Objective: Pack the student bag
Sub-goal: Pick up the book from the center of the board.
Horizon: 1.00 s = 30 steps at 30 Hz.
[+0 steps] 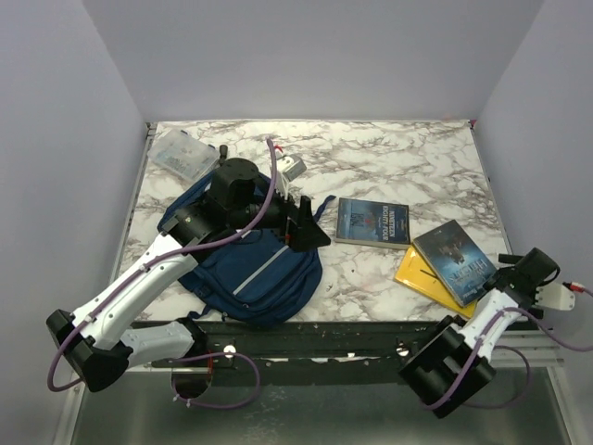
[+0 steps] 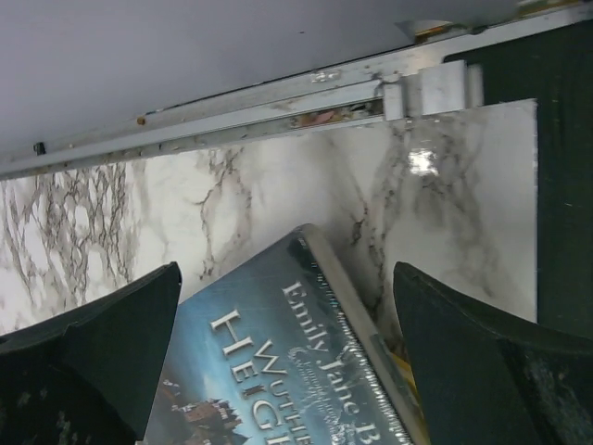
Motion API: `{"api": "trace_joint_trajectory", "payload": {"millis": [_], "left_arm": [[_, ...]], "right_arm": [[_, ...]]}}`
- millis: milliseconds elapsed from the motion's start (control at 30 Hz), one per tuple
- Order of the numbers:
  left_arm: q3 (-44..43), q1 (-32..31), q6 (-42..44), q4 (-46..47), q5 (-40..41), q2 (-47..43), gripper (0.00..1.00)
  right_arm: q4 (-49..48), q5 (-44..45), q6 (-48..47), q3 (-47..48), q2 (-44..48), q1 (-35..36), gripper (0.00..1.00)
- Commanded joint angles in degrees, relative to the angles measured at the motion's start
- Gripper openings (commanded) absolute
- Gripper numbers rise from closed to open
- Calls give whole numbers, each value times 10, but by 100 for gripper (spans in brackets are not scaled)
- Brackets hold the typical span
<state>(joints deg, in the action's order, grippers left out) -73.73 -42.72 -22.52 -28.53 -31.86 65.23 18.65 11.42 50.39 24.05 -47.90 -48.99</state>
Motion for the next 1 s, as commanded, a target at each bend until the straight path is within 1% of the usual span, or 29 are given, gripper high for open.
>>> {"api": "trace_joint_trajectory", "payload": {"millis": [0, 100, 133, 167, 300, 433, 500, 533, 633, 700, 733, 767, 833, 967], "left_arm": [[80, 10, 32, -5, 12, -25, 98], [86, 9, 40, -5, 20, -33, 98], [84, 9, 41, -5, 21, -35, 98], [84, 9, 43, -6, 19, -35, 98], [88, 9, 44, -4, 19, -36, 98], [89, 10, 41, -5, 21, -32, 98], [88, 10, 39, -5, 16, -32, 98], [88, 9, 39, -4, 15, -33, 98], [91, 9, 42, -4, 21, -34, 98], [92, 9, 46, -5, 30, -34, 98], [91, 10, 48, -7, 33, -32, 98], [91, 9, 49, -8, 33, -31, 98], [89, 10, 52, -11, 35, -29, 98], [87, 11, 58, -16, 46, -25, 98]], "right_arm": [[-16, -56, 1, -45, 49, -43, 100], [-27, -109, 12, -59, 47, -63, 100], [-32, -146, 14, -69, 41, -74, 100], [-36, -164, 15, -76, 36, -81, 100], [-66, -230, -4, -94, 53, -85, 100], [-87, -272, -18, -98, 12, -85, 98], [-133, -310, -6, -116, -9, -85, 96], [-156, -325, -5, -125, -25, -85, 93], [-215, -353, -31, -135, -68, -85, 79], [-239, -359, -46, -135, -81, -85, 66], [-251, -363, -58, -134, -85, -85, 56], [-265, -369, -65, -133, -90, -85, 52], [-284, -382, -78, -118, -105, -85, 50], [-283, -408, -112, -69, -131, -58, 34]]}}
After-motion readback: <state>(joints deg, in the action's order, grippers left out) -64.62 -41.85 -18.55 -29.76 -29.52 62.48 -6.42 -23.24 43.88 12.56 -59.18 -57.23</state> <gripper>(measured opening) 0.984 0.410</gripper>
